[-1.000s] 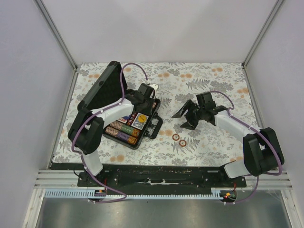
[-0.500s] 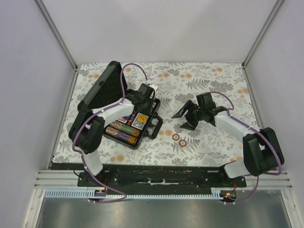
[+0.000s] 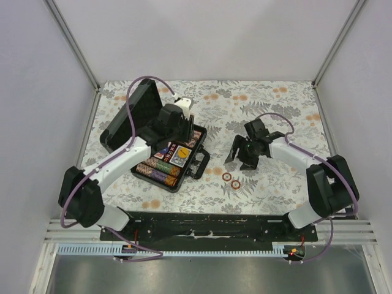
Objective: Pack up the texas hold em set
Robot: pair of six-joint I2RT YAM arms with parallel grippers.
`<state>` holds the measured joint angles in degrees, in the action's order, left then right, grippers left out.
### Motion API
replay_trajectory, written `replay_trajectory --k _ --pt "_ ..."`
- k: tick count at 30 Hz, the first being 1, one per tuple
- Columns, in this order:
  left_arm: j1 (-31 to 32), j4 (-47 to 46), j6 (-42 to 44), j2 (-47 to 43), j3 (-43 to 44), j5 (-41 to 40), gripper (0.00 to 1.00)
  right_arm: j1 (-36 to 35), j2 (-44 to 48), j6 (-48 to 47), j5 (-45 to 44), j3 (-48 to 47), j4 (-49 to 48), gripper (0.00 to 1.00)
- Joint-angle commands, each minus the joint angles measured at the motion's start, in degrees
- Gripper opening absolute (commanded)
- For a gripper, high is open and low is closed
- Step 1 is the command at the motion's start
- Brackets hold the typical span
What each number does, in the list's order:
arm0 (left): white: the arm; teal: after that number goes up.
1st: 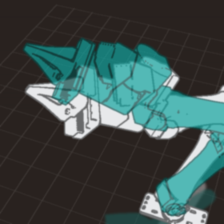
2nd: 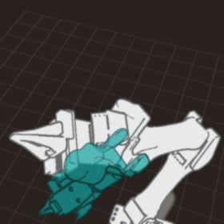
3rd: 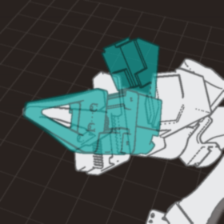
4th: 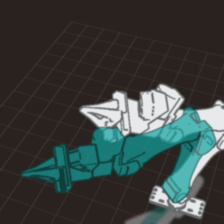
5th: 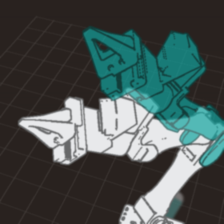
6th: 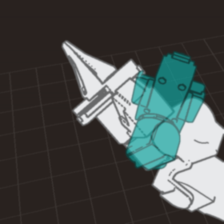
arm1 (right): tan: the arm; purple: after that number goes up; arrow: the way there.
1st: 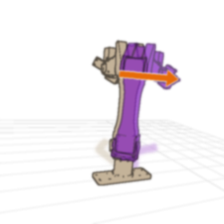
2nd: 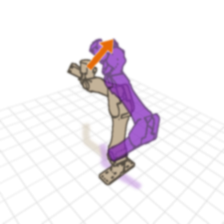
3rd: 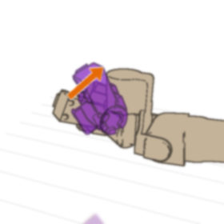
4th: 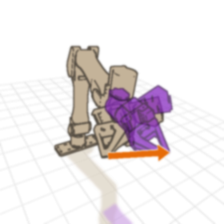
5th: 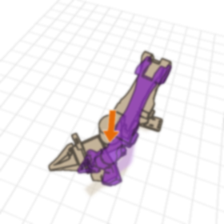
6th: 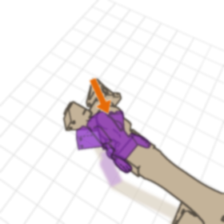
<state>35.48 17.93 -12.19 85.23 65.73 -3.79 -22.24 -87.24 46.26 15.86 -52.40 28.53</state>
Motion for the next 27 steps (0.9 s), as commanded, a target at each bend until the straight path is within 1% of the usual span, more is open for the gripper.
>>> replay_trajectory --k 1,5,8,15,16,17,20,27 --pt "0.29 -2.82 -3.90 -5.85 -2.97 2.12 0.44 -5.08 -1.79 -9.42 -8.81 -3.40 6.00 0.78" --pt "0.29 -2.73 -5.48 -9.73 -4.82 2.30 0.50 -11.32 -4.77 -11.63 -15.05 -6.30 7.76 0.78" --pt "0.29 -2.55 -6.18 -11.84 -5.97 2.30 0.54 -14.67 -7.32 -12.42 -19.45 -8.76 8.99 0.78" --pt "0.29 -0.88 -6.27 -15.44 -7.20 0.98 0.65 -18.36 -11.10 -12.51 -24.20 -11.14 10.58 0.77" --pt "0.29 -0.88 -6.36 -15.88 -7.46 0.81 0.68 -18.54 -11.54 -12.51 -24.99 -11.14 10.75 0.77" --pt "0.29 -0.88 -6.45 -16.15 -7.64 0.72 0.70 -18.80 -11.90 -12.34 -25.17 -11.06 10.67 0.76" --pt "0.29 -1.15 -6.62 -16.85 -7.99 0.72 0.72 -19.33 -12.95 -12.25 -25.44 -11.32 10.49 0.74" --pt "0.29 -1.06 -6.54 -16.77 -7.99 0.45 0.73 -20.04 -15.58 -11.72 -25.00 -11.14 9.35 0.67"
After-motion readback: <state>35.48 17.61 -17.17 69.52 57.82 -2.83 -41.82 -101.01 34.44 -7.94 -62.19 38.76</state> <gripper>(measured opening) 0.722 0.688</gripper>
